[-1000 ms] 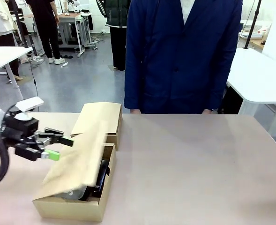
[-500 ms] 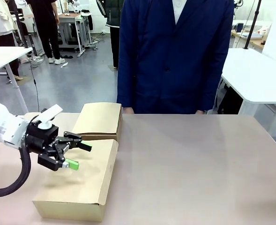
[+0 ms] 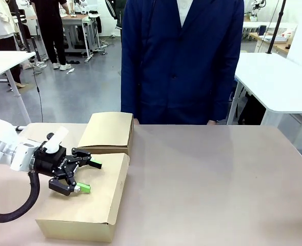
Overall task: Place items inside the box.
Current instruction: Close the lid of the Mailer Box closest to the robot.
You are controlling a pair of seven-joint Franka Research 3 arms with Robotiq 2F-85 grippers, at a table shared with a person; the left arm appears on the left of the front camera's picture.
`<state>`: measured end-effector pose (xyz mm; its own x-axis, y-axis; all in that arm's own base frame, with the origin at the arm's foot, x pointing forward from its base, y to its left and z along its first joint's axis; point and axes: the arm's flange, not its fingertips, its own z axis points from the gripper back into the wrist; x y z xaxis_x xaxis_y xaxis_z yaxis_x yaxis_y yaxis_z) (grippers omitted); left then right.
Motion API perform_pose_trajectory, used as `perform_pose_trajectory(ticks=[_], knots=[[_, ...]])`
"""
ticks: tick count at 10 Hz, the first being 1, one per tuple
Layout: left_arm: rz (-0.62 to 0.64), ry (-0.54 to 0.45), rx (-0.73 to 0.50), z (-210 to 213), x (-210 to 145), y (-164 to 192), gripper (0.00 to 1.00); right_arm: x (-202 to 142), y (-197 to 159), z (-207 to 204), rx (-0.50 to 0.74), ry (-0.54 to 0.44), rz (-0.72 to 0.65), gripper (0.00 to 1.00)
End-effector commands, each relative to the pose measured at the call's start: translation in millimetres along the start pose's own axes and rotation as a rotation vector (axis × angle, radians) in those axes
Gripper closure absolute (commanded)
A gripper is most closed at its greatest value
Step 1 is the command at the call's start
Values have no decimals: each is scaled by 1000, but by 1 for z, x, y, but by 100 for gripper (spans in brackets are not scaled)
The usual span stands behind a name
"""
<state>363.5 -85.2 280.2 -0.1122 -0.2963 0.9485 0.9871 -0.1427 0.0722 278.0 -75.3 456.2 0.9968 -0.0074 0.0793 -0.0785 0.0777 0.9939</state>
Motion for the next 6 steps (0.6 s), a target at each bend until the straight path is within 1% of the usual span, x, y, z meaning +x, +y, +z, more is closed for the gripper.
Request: perform_pose_trajectory(ticks=[1, 3, 5, 6], knots=[[-33, 11, 45, -29, 12, -115, 0, -2, 0, 3, -5, 14, 26, 0], [-27, 37, 52, -27, 12, -113, 0, -2, 0, 3, -5, 14, 26, 0], [-1, 8, 62, -20, 20, -110, 0, -2, 0, 3, -5, 14, 26, 0], [39, -13, 73, -7, 34, -104, 0, -2, 0, 3, -5, 14, 26, 0]])
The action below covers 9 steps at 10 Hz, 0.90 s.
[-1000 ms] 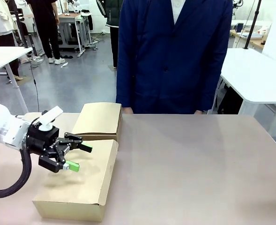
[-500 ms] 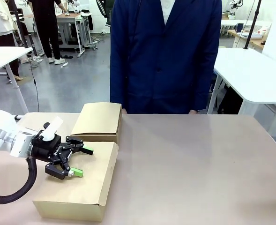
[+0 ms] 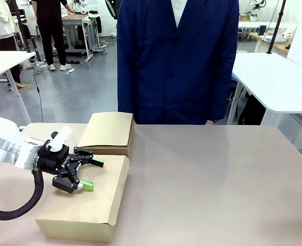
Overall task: Place items inside the box.
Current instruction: Close the lid of the Mailer Box closest to the robot.
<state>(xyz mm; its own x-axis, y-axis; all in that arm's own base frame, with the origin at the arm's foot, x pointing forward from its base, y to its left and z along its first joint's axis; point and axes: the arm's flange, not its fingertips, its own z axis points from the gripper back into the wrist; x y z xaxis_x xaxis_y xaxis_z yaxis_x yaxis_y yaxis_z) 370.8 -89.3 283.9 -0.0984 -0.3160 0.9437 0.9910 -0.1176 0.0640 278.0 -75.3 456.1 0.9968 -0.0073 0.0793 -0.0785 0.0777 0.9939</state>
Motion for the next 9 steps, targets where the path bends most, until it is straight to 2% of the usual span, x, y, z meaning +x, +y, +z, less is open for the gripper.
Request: perform_pose_trajectory(ticks=[1, 3, 4, 5, 6, 7, 9], knots=[[100, -75, 71, 24, 51, -102, 0, -2, 0, 3, -5, 14, 26, 0], [283, -170, 179, 109, 90, -72, 0, -2, 0, 3, -5, 14, 26, 0], [390, -121, 201, 150, 96, -63, 0, -2, 0, 3, -5, 14, 26, 0], [507, -77, 164, 181, 91, -56, 0, -2, 0, 3, -5, 14, 26, 0], [634, -16, 194, 203, 85, -46, 0, -2, 0, 3, -5, 14, 26, 0], [842, -45, 259, 224, 74, -34, 0, -2, 0, 3, -5, 14, 26, 0], [1242, -167, 312, 250, 47, -8, 0, -2, 0, 3, -5, 14, 26, 0]])
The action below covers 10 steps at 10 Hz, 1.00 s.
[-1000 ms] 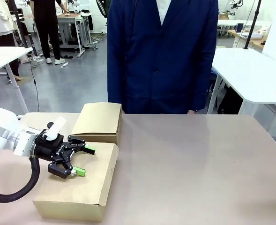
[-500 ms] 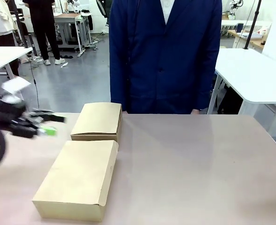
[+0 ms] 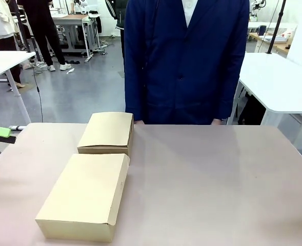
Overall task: Place items inside the box.
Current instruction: Close the lid of the Mailer Box closest to the robot.
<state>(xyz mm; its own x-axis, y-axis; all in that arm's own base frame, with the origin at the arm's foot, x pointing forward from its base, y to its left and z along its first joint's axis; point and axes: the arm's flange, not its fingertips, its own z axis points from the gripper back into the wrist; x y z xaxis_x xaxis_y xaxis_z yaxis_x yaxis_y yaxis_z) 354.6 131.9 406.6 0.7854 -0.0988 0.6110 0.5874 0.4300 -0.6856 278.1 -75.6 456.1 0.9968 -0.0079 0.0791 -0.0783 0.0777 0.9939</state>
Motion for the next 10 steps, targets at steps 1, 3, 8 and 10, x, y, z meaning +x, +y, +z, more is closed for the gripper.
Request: perform_pose_trajectory(ticks=[1, 3, 8, 10], knots=[[411, -96, -148, 0, 27, 33, 0, -2, 0, 3, -5, 14, 26, 0], [168, 5, -34, -3, 5, 22, 0, -2, 0, 3, -5, 14, 26, 0], [168, 5, -34, -3, 5, 22, 0, -2, 0, 3, -5, 14, 26, 0], [168, 5, -34, -3, 5, 22, 0, -2, 0, 3, -5, 14, 26, 0]])
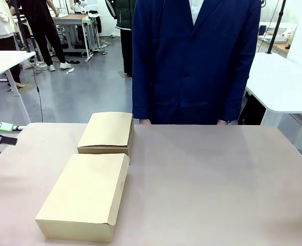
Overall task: Place items inside the box.
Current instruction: Close the lid of the Mailer Box closest to the robot.
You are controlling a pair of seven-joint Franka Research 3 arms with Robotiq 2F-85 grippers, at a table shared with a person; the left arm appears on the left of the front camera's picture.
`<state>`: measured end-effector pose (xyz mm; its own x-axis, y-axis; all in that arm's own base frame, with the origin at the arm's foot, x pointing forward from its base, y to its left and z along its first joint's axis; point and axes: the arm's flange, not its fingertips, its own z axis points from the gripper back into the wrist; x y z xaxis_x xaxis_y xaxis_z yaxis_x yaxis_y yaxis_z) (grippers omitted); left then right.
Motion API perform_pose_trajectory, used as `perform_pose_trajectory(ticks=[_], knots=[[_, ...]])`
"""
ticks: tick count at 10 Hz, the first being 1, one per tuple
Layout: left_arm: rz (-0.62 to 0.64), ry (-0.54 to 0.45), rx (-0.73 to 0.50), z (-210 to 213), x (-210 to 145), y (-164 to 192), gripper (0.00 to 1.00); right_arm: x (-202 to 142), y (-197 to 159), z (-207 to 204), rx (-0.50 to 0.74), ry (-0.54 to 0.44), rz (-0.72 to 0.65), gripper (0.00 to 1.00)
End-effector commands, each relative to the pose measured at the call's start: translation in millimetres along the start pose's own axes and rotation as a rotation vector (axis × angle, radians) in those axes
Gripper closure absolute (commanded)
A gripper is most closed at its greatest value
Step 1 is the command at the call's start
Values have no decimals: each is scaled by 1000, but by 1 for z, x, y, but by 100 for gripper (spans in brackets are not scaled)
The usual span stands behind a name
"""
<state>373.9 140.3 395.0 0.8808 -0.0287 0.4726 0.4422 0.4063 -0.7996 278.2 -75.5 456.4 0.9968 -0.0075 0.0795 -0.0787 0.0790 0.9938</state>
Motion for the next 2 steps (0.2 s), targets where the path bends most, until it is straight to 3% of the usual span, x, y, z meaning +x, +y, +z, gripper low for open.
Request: perform_pose_trajectory(ticks=[1, 2], knots=[[-14, -2, 4, -2, -3, 0, 0, -2, 0, 3, -4, 14, 26, 0], [-14, -2, 4, -2, -3, 0, 0, -2, 0, 3, -4, 14, 26, 0]])
